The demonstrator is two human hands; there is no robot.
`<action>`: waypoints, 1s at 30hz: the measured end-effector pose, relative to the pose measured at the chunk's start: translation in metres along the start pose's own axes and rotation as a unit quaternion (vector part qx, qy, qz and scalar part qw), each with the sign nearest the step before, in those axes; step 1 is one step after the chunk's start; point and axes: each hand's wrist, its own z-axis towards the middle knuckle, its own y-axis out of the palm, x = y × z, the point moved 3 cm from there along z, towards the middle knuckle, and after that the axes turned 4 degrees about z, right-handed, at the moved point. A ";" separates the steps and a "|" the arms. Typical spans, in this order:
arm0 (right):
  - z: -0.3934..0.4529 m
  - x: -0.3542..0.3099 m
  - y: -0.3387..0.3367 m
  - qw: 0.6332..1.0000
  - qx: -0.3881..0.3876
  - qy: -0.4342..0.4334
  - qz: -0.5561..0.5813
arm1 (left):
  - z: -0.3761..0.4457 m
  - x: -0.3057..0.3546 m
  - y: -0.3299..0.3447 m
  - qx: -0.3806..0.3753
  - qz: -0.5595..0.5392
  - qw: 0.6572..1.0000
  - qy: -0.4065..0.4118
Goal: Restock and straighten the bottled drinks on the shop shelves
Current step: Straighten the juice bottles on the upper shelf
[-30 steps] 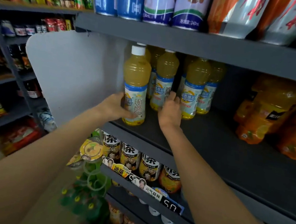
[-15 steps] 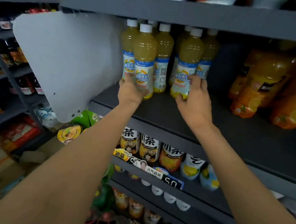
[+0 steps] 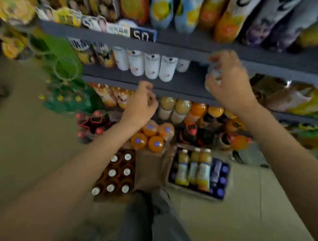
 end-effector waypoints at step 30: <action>-0.291 0.311 0.331 0.849 -0.304 0.388 0.192 | -0.088 -0.195 0.413 -0.227 -0.117 0.907 -0.336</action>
